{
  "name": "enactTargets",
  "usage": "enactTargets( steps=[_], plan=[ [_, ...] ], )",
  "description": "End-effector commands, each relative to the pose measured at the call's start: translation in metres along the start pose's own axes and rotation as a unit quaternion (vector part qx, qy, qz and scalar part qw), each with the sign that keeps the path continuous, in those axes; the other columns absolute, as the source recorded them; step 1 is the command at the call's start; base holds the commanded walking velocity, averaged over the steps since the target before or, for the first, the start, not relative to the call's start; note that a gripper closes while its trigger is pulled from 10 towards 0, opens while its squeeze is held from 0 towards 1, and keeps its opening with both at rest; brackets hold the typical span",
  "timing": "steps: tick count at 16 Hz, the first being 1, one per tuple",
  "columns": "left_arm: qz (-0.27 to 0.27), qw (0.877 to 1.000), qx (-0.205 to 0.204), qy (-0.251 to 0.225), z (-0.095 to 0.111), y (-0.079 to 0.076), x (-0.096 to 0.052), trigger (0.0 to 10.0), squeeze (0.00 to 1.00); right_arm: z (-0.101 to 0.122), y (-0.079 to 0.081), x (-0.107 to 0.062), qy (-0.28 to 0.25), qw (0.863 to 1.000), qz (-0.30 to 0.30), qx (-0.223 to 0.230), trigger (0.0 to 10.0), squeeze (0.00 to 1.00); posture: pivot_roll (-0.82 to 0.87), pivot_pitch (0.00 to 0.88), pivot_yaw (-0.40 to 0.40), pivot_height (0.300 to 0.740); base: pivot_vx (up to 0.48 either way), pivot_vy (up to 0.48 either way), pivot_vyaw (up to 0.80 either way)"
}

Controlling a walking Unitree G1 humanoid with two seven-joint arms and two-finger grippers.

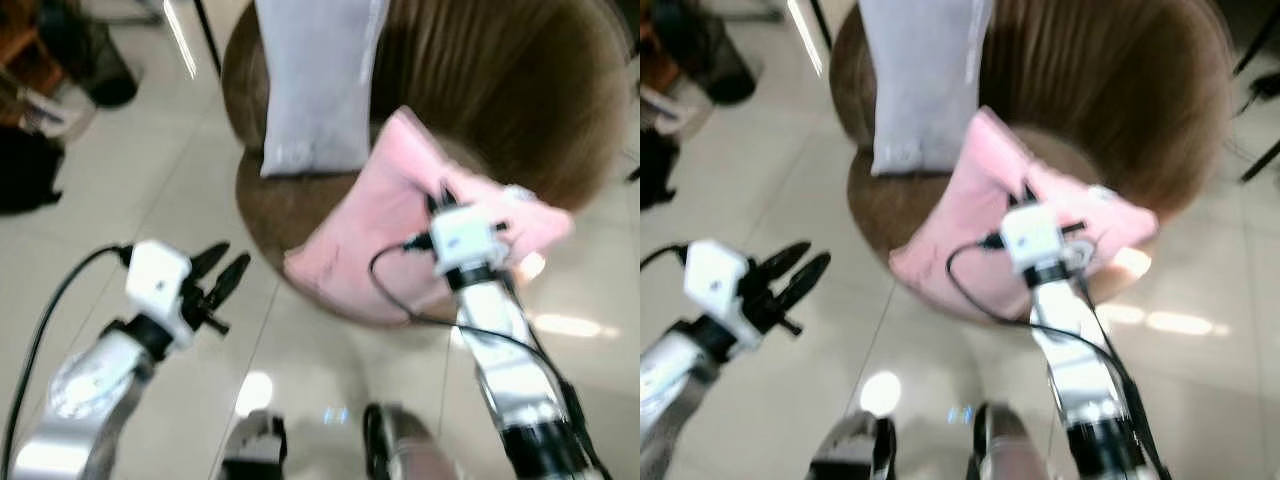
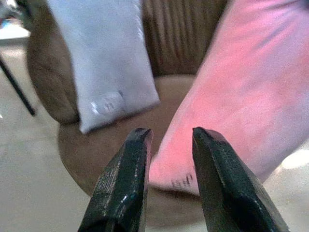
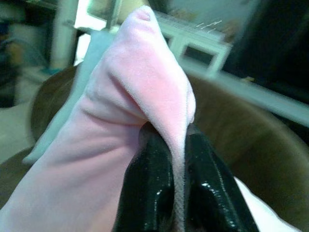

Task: Move the pillow to the sofa from floor

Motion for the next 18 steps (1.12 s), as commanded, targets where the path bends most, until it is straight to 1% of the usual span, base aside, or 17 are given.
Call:
enactTargets(
  steps=[1, 2, 3, 4, 5, 6, 7, 8, 9, 10, 12, 15, 17, 18],
  plan=[
    [0.010, 1.000, 0.002, 0.004, -0.001, -0.002, 0.003, 10.0, 0.00, 0.012, -0.013, 0.000, -0.008, 1.000, -0.026, 0.004, 10.0, 0.00, 0.00, 0.104, 0.029, 0.740, 0.000, 0.000, 0.00],
    [0.021, 0.999, -0.005, -0.026, 0.008, -0.005, 0.015, 10.0, 0.00, 0.018, -0.022, 0.000, 0.005, 0.999, -0.040, 0.009, 10.0, 0.00, -0.01, 0.092, 0.029, 0.740, 0.000, 0.000, 0.00],
    [0.024, 0.999, -0.007, -0.029, 0.009, -0.005, 0.017, 10.0, 0.00, 0.019, -0.023, 0.000, 0.009, 0.999, -0.040, 0.009, 10.0, 0.00, -0.01, 0.092, 0.029, 0.740, 0.000, 0.000, 0.00],
    [0.035, 0.998, -0.015, -0.043, 0.013, -0.005, 0.026, 10.0, 0.00, 0.016, -0.028, -0.002, 0.042, 0.997, -0.057, 0.024, 10.0, 0.00, -0.03, 0.081, 0.031, 0.740, 0.000, 0.000, 0.00],
    [0.041, 0.997, -0.026, -0.054, 0.013, -0.006, 0.036, 10.0, 0.00, 0.008, -0.029, -0.003, 0.079, 0.994, -0.062, 0.036, 10.0, 0.00, -0.04, 0.064, 0.036, 0.740, 0.000, 0.000, 0.00],
    [0.048, 0.997, -0.020, -0.050, 0.010, -0.006, 0.039, 10.0, 0.00, 0.003, -0.028, -0.005, 0.100, 0.992, -0.059, 0.044, 10.0, 0.00, -0.04, 0.063, 0.037, 0.740, 0.000, 0.000, 0.00],
    [0.068, 0.997, -0.006, -0.042, 0.002, -0.005, 0.048, 10.0, 0.00, -0.011, -0.017, -0.010, 0.157, 0.985, -0.032, 0.060, 10.0, 0.00, -0.05, 0.057, 0.039, 0.740, 0.000, 0.000, 0.00],
    [0.074, 0.996, -0.013, -0.047, 0.002, -0.004, 0.050, 10.0, 0.00, -0.015, -0.012, -0.011, 0.174, 0.982, -0.018, 0.071, 10.0, 0.00, -0.05, 0.051, 0.041, 0.740, 0.000, 0.000, 0.00],
    [0.074, 0.996, -0.015, -0.048, 0.001, -0.004, 0.051, 10.0, 0.00, -0.017, -0.010, -0.012, 0.185, 0.979, -0.013, 0.079, 10.0, 0.00, -0.05, 0.051, 0.040, 0.740, 0.259, 0.000, 0.00],
    [0.079, 0.996, -0.013, -0.045, 0.000, -0.002, 0.052, 10.0, 0.00, -0.016, -0.009, -0.012, 0.185, 0.979, -0.012, 0.088, 10.0, 0.00, -0.05, 0.052, 0.039, 0.740, 0.349, 0.000, 0.00],
    [0.074, 0.997, -0.001, -0.038, -0.003, -0.001, 0.053, 10.0, 0.00, -0.020, -0.008, -0.013, 0.201, 0.974, -0.024, 0.102, 10.0, 0.00, -0.04, 0.051, 0.033, 0.740, 0.371, 0.000, 0.00],
    [0.077, 0.996, 0.009, -0.033, -0.007, 0.003, 0.053, 10.0, 0.00, -0.016, -0.005, -0.011, 0.198, 0.974, -0.015, 0.106, 10.0, 0.00, -0.04, 0.051, 0.027, 0.740, 0.379, 0.000, 0.00],
    [0.073, 0.997, 0.011, -0.033, -0.008, 0.003, 0.053, 10.0, 0.00, -0.016, -0.003, -0.009, 0.197, 0.973, -0.015, 0.116, 10.0, 0.00, -0.04, 0.047, 0.022, 0.740, 0.392, 0.000, 0.00],
    [0.072, 0.997, 0.010, -0.035, -0.008, 0.003, 0.054, 10.0, 0.00, -0.016, -0.003, -0.008, 0.196, 0.974, -0.014, 0.113, 10.0, 0.00, -0.03, 0.041, 0.019, 0.740, 0.409, 0.000, 0.00]
  ],
)
Point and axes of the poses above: a point about 5 cm out from each wrist's last joint towards the gripper, its own x axis pointing out of the wrist towards the gripper, its own z axis along the axis of the wrist's last joint, y = z × x, the point moved 2 cm from there along x, pointing out of the wrist towards the gripper, and after that the axes turned 13 degrees about -x, right-handed, at the moved point
